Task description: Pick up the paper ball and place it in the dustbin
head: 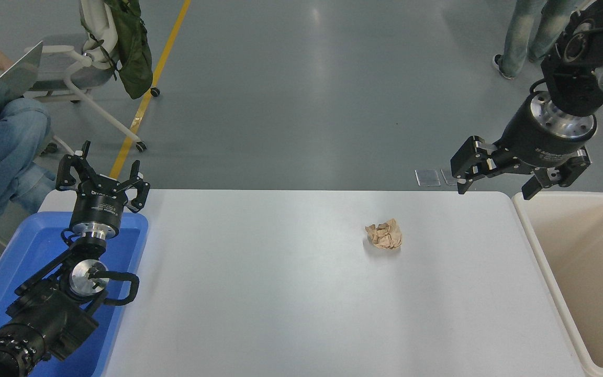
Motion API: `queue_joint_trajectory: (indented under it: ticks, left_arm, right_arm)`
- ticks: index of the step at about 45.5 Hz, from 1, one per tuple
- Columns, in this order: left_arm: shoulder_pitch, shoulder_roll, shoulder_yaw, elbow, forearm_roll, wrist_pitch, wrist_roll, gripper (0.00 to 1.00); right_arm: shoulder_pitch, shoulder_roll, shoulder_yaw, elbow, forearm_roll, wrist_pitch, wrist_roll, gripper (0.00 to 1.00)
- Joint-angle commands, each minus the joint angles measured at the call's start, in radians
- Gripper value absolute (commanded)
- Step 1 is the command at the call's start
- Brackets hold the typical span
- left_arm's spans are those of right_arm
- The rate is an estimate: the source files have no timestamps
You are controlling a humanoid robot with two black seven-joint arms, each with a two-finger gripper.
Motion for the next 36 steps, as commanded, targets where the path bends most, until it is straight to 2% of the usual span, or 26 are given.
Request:
queue_joint_trajectory:
  ticks: [1, 14, 18, 27, 36]
  left_arm:
    - [0.0, 0.0, 0.001, 0.001, 0.0, 0.0, 0.0, 0.99]
    - [0.0, 0.0, 0.001, -0.001, 0.001, 0.0, 0.0, 0.99]
    - [0.0, 0.0, 0.001, 0.001, 0.0, 0.0, 0.0, 0.99]
    - [0.0, 0.0, 0.001, -0.001, 0.0, 0.0, -0.001, 0.99]
    - [0.0, 0.0, 0.0, 0.001, 0.0, 0.0, -0.001, 0.99]
  right_arm:
    - [-0.047, -0.001, 0.014, -0.003, -0.002, -0.018, 0.0, 1.0]
    - [-0.249, -0.003, 0.105, -0.036, -0.057, -0.282, 0.0, 0.98]
    - [-0.315, -0.004, 0.131, -0.052, -0.091, -0.377, 0.0, 0.89]
    - [-0.458, 0.0, 0.142, -0.075, -0.148, -0.609, 0.0, 0.89]
    - [-0.599, 0.025, 0.183, -0.219, -0.143, -0.658, 0.0, 0.89]
